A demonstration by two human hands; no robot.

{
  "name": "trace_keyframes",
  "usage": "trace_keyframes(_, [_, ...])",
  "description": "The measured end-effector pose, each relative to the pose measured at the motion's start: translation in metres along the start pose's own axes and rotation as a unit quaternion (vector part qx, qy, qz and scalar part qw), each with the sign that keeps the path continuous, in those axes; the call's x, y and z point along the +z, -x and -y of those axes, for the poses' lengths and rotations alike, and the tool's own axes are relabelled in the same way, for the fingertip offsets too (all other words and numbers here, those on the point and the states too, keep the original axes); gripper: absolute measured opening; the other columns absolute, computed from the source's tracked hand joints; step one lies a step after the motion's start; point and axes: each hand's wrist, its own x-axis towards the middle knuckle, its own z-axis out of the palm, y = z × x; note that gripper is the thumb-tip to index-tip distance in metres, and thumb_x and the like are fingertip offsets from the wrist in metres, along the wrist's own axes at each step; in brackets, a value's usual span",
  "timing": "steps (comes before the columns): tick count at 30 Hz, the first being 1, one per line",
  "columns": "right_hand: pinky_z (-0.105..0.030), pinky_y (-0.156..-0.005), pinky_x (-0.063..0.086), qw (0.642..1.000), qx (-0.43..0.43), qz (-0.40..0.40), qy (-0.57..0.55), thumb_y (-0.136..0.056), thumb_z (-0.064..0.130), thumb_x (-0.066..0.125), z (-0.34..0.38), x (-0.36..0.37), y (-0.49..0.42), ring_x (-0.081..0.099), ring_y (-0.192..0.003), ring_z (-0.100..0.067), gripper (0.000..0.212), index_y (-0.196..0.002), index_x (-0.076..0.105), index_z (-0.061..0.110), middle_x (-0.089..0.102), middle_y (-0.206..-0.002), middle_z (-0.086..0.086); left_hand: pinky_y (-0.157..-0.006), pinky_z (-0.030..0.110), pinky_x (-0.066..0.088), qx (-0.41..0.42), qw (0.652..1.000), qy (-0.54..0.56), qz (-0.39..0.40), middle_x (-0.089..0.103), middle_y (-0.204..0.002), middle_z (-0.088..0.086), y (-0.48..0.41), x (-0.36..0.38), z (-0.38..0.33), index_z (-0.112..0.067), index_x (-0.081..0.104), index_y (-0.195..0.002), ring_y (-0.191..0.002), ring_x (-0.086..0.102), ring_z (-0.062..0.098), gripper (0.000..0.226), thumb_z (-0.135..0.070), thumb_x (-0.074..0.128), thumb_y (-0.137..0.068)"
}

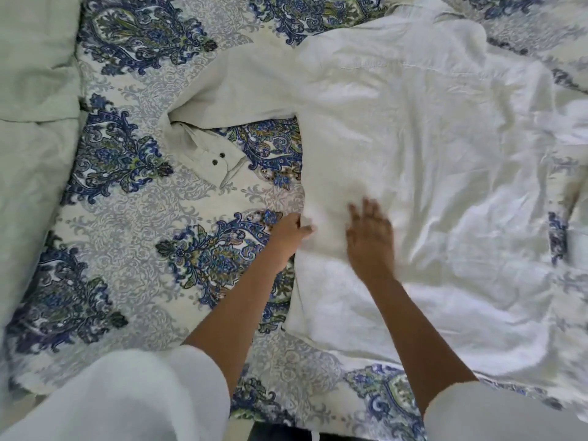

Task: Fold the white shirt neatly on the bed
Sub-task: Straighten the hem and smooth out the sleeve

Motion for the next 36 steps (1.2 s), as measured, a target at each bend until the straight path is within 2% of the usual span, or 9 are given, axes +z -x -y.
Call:
trace_keyframes(2, [-0.054, -0.104, 0.037, 0.997, -0.054, 0.045, 0.039, -0.091, 0.031, 0.021, -0.006, 0.009, 0.023, 0.034, -0.137, -0.031, 0.054, -0.142, 0.038, 0.022, 0.034, -0.150, -0.008, -0.077, 0.032, 0.052, -0.025, 0.999, 0.025, -0.002, 0.065, -0.108, 0.016, 0.022, 0.001, 0.025, -0.003, 0.061, -0.103, -0.092, 0.062, 0.026, 0.018, -0.004, 0.061, -0.086])
trace_keyframes(7, [-0.042, -0.116, 0.012, 0.990, 0.131, 0.006, -0.056, -0.097, 0.019, 0.036, -0.033, 0.011, 0.059, 0.010, -0.145, -0.024, 0.049, -0.146, 0.029, 0.023, 0.017, -0.157, -0.006, -0.094, 0.047, 0.048, -0.089, 0.995, 0.041, -0.020, 0.067, -0.105, 0.015, 0.062, 0.009, 0.064, -0.008, 0.062, -0.088, -0.101, 0.063, 0.032, 0.008, -0.004, 0.065, -0.083])
trace_keyframes(11, [-0.048, -0.104, 0.038, 0.982, 0.022, -0.059, -0.176, -0.091, 0.013, 0.043, -0.009, 0.008, 0.096, 0.044, -0.126, -0.032, 0.037, -0.124, 0.058, 0.010, 0.055, -0.132, -0.012, -0.070, 0.033, 0.050, -0.082, 0.984, 0.148, -0.050, 0.066, -0.097, 0.011, 0.093, 0.020, 0.081, -0.005, 0.061, -0.102, -0.086, 0.062, 0.026, 0.014, -0.005, 0.055, -0.090])
trace_keyframes(14, [-0.037, -0.087, 0.049, 0.968, 0.002, -0.028, -0.250, -0.091, 0.011, 0.048, 0.000, 0.006, 0.113, 0.054, -0.108, -0.026, 0.025, -0.108, 0.066, 0.010, 0.064, -0.111, -0.007, -0.050, 0.021, 0.040, -0.065, 0.967, 0.216, -0.117, 0.062, -0.079, 0.005, 0.114, 0.024, 0.087, -0.008, 0.060, -0.092, -0.061, 0.055, 0.013, 0.021, 0.001, 0.041, -0.093])
trace_keyframes(20, [-0.027, -0.071, 0.043, 0.957, -0.049, 0.095, -0.270, -0.087, 0.021, 0.060, 0.008, -0.002, 0.126, 0.058, -0.089, -0.018, 0.013, -0.098, 0.063, 0.014, 0.063, -0.098, -0.001, -0.056, 0.020, 0.045, -0.027, 0.975, 0.174, -0.133, 0.062, -0.082, 0.003, 0.133, 0.038, 0.096, -0.005, 0.061, -0.104, -0.073, 0.055, 0.015, 0.038, 0.018, 0.039, -0.085])
trace_keyframes(25, [-0.035, -0.082, 0.041, 0.965, -0.147, 0.166, -0.143, -0.084, 0.032, 0.062, 0.020, 0.008, 0.140, 0.051, -0.102, -0.023, 0.033, -0.108, 0.052, 0.011, 0.056, -0.108, -0.005, -0.065, 0.016, 0.051, 0.007, 0.983, 0.156, -0.093, 0.061, -0.098, 0.005, 0.143, 0.047, 0.098, -0.005, 0.055, -0.122, -0.086, 0.057, 0.015, 0.056, 0.025, 0.047, -0.075])
trace_keyframes(28, [-0.034, -0.074, 0.039, 0.969, -0.115, 0.142, -0.166, -0.088, 0.016, 0.051, 0.021, 0.009, 0.145, 0.052, -0.098, -0.028, 0.015, -0.100, 0.053, 0.007, 0.056, -0.102, -0.009, -0.079, 0.018, 0.049, 0.040, 0.990, 0.071, -0.113, 0.055, -0.107, 0.004, 0.150, 0.054, 0.103, -0.011, 0.051, -0.128, -0.095, 0.053, 0.015, 0.054, 0.013, 0.057, -0.079])
trace_keyframes(31, [-0.031, -0.066, 0.038, 0.963, -0.069, 0.120, -0.233, -0.088, 0.013, 0.052, 0.016, 0.009, 0.148, 0.053, -0.085, -0.025, 0.010, -0.095, 0.054, 0.007, 0.058, -0.093, -0.009, -0.095, 0.037, 0.042, 0.091, 0.964, -0.160, -0.191, 0.048, -0.124, 0.010, 0.149, 0.064, 0.113, -0.010, 0.044, -0.133, -0.114, 0.046, 0.025, 0.054, -0.012, 0.066, -0.084])
trace_keyframes(36, [-0.028, -0.066, 0.039, 0.963, -0.079, 0.088, -0.244, -0.087, 0.010, 0.053, 0.007, 0.010, 0.153, 0.048, -0.080, -0.017, 0.005, -0.091, 0.055, 0.008, 0.057, -0.087, -0.005, -0.073, 0.037, 0.043, 0.141, 0.853, -0.387, -0.320, 0.059, -0.102, 0.010, 0.144, 0.073, 0.101, -0.006, 0.056, -0.108, -0.092, 0.056, 0.030, 0.045, -0.010, 0.072, -0.066])
